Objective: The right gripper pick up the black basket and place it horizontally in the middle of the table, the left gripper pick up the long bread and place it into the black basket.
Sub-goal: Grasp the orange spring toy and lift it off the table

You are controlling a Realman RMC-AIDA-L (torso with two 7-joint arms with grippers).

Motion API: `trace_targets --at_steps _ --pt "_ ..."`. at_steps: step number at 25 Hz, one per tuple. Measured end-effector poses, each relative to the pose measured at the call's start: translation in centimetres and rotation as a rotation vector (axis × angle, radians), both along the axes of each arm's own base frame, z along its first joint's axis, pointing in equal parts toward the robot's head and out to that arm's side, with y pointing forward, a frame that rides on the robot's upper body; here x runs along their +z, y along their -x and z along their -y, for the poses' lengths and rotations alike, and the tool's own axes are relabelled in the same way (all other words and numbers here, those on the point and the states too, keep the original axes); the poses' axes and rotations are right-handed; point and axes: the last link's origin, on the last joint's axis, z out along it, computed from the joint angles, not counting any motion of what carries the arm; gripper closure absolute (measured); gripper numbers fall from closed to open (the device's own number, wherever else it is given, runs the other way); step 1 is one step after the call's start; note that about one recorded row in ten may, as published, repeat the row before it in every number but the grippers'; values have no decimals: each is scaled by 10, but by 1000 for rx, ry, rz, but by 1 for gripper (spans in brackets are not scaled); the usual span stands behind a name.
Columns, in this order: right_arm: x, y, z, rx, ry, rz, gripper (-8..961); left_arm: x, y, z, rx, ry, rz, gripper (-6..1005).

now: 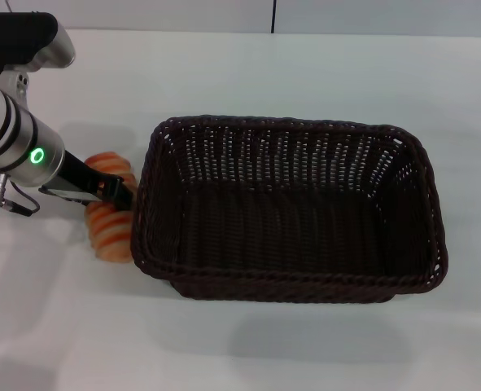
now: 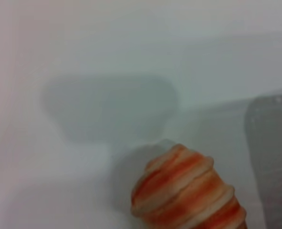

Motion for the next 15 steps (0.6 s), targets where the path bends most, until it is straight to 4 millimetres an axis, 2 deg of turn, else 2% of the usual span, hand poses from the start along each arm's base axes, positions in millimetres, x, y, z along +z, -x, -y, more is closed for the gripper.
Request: trace_targets --at_steps 5,9,15 --pt "0 1 -1 1 4 -1 331 7 -8 -3 -31 -18 -5 484" --pt "0 2 -3 4 6 0 331 30 -24 -9 -90 -75 -33 531" --pt "0 3 -5 8 7 3 332 70 -62 -13 -231 -149 -56 582"
